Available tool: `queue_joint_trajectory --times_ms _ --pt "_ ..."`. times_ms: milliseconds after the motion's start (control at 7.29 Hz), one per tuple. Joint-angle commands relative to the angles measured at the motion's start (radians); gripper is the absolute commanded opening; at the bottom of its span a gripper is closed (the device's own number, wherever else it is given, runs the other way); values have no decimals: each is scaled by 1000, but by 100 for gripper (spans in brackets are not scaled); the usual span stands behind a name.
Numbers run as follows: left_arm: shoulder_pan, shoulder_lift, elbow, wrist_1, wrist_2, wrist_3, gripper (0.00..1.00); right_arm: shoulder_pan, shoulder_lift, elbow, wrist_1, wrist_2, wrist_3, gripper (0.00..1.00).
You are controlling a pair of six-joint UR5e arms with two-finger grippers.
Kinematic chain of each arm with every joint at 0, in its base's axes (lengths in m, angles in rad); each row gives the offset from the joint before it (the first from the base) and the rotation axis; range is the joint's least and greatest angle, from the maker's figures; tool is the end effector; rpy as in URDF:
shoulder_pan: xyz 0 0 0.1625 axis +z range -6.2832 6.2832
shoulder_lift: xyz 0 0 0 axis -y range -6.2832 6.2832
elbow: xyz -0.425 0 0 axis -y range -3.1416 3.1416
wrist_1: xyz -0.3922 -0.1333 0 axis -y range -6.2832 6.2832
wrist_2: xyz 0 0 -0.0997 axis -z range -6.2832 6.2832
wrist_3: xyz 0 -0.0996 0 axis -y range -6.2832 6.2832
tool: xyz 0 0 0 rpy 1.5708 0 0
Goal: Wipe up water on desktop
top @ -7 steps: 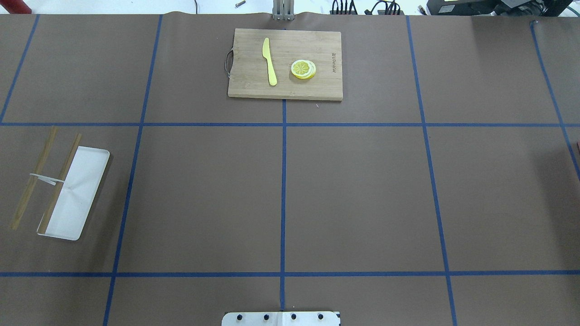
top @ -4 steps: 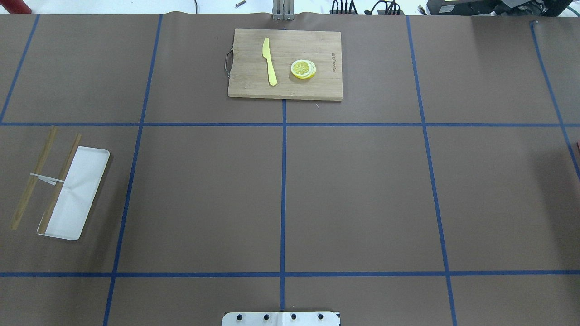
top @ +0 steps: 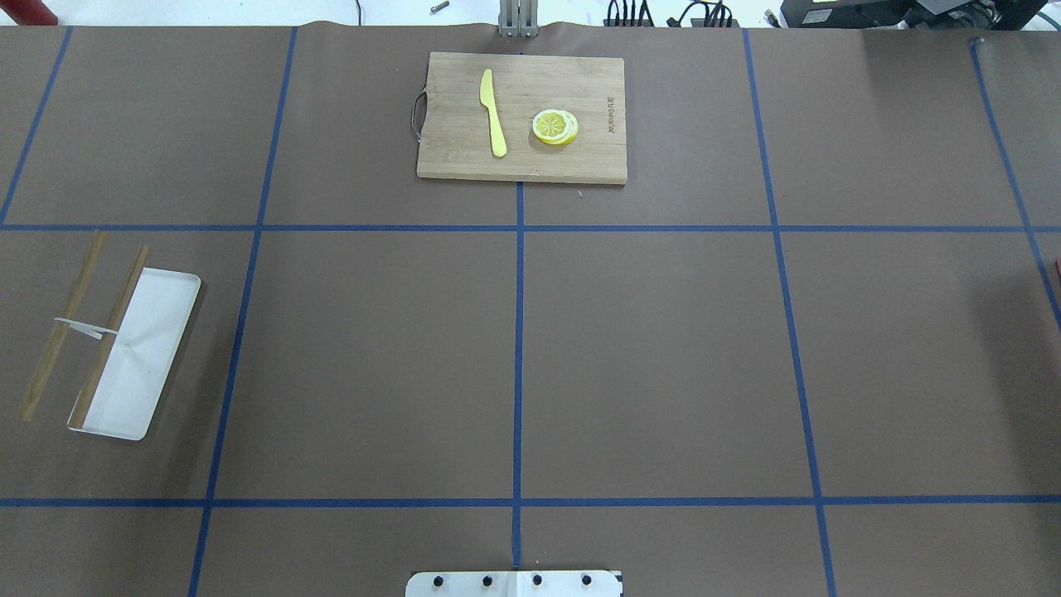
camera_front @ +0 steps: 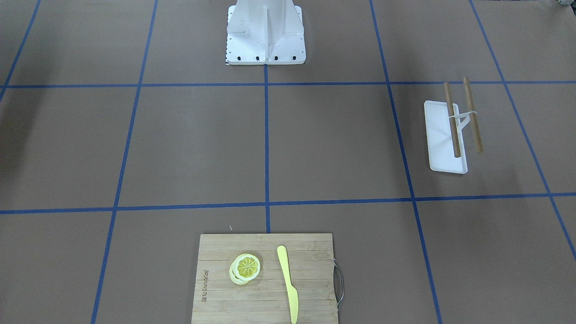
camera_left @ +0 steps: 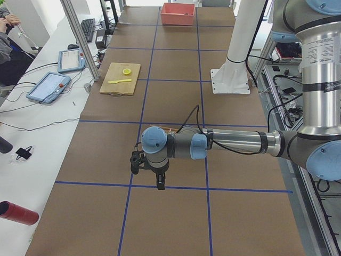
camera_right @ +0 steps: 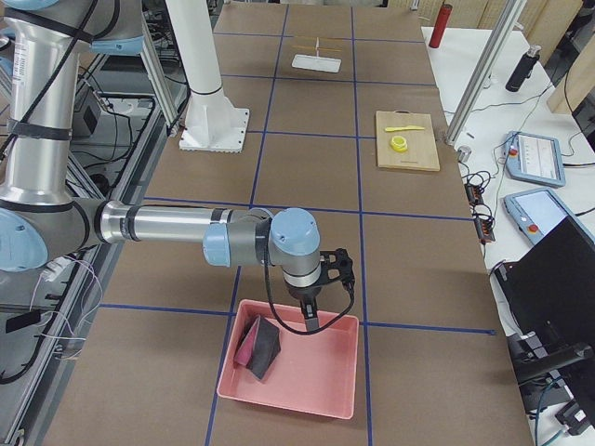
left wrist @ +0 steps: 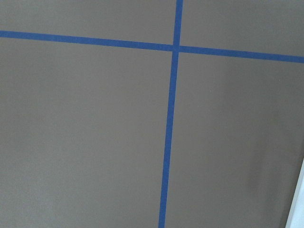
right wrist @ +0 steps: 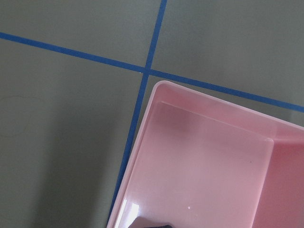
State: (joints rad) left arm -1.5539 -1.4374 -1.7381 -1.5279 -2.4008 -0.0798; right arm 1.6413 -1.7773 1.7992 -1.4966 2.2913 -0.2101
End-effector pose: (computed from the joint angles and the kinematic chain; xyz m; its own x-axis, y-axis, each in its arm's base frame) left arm -0.0525 -0.4355 0.6385 0.6741 -0.0749 -0.7348 0.0370 0.9970 -0.0678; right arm 0.0964 -0.4056 0.6348 0.7521 -0.2171 0.6223 0.0887 0.9689 0.2308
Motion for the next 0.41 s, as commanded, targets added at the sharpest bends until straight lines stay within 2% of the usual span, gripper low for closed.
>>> queue_joint_trajectory --times_ms 0,274 --pt "0 0 0 0 0 0 99 -2 -1 6 1 0 0 100" --pt "0 0 2 0 0 0 99 -2 -14 25 1 1 0 100"
